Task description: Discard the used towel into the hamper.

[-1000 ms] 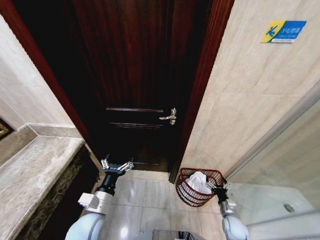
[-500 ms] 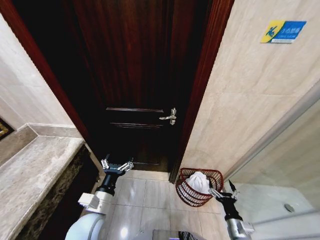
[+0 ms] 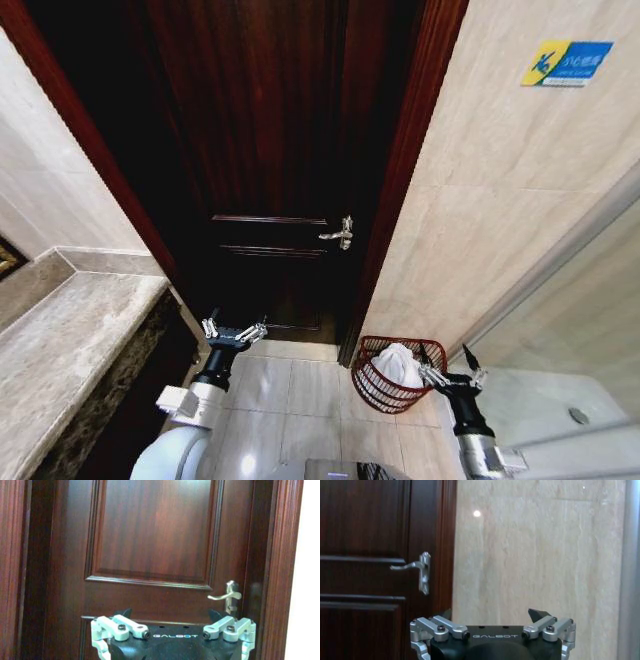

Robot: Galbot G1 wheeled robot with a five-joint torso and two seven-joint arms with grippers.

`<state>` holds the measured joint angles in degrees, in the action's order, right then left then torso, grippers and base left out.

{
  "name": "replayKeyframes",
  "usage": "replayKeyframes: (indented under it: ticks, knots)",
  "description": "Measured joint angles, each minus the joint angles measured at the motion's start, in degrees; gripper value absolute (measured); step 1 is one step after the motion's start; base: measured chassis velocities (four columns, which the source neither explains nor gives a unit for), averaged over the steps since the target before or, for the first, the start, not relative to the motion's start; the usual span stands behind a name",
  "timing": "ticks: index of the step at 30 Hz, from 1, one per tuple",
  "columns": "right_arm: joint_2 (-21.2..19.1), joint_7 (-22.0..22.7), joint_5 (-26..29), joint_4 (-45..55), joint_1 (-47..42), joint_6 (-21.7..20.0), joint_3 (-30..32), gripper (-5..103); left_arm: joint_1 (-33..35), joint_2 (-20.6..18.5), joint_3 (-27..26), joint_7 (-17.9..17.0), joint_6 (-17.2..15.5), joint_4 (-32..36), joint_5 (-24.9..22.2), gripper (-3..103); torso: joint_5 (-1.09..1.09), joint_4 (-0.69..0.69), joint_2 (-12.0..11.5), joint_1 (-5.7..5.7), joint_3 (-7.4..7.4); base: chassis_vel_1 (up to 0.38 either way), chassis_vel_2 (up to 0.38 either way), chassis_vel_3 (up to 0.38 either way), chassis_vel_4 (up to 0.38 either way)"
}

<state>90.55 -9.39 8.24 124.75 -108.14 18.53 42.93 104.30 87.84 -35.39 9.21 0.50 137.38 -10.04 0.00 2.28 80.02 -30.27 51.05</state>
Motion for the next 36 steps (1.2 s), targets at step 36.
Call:
replayKeyframes:
  ticks: [36]
  knots:
    - [-0.3, -5.1, 2.4, 8.8, -0.9, -4.0, -1.4, 100, 0.0, 0.0, 0.0, 0.0, 0.0, 0.0, 0.0, 99, 0.00, 0.00, 0.0, 0.00, 0.00, 0.000, 0.000, 0.000, 0.000]
